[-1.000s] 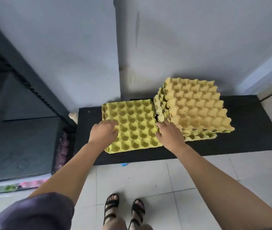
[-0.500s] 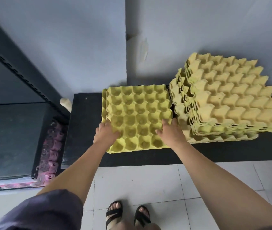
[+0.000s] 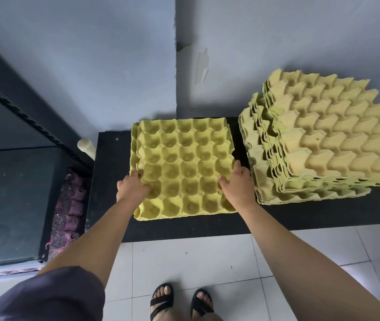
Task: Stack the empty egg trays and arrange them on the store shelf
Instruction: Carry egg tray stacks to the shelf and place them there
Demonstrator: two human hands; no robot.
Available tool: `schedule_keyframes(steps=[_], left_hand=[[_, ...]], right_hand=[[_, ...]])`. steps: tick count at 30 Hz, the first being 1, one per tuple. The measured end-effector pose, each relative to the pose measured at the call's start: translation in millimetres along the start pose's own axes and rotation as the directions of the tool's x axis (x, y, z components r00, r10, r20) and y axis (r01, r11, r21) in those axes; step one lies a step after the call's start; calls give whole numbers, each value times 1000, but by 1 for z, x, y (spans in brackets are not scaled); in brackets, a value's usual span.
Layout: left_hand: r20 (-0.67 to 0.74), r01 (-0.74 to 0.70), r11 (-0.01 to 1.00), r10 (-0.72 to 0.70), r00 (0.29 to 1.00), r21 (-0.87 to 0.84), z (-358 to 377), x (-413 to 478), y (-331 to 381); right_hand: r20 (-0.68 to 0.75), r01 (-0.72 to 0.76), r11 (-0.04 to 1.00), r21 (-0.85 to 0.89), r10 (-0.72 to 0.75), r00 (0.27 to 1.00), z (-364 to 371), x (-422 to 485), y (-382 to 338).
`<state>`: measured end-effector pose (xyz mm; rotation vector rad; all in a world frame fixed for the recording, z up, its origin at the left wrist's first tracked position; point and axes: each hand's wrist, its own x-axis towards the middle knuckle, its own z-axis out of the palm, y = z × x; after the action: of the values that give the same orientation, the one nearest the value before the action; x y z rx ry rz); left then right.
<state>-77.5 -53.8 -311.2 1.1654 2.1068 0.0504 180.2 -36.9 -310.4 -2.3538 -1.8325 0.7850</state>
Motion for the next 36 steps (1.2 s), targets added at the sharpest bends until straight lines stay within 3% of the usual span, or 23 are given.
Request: schedule_keyframes(steps=[3, 7, 10, 16, 23, 36], left_hand=[[48, 47, 999, -47, 998, 4, 2, 3, 2], [21, 125, 992, -125, 992, 7, 4, 1, 7], [-8, 67, 998, -67, 998, -13, 0, 0, 8], [-72, -94, 925, 72, 995, -368, -26, -24, 12], [-98, -127, 901, 94, 991, -415, -105, -96, 42], [-330, -427, 847, 324, 887, -315, -241, -247, 76]], right_hand=[[130, -182, 967, 178, 160, 979, 4, 11, 0], [87, -152, 953, 261, 134, 987, 7, 13, 2], [12, -98, 958, 268, 99, 995, 3, 12, 3], [-87, -50, 948, 315, 81, 993, -28, -6, -12], [-149, -40, 951, 307, 89, 985, -121, -67, -50], [-339, 110, 904, 413, 41, 940, -272, -186, -110]])
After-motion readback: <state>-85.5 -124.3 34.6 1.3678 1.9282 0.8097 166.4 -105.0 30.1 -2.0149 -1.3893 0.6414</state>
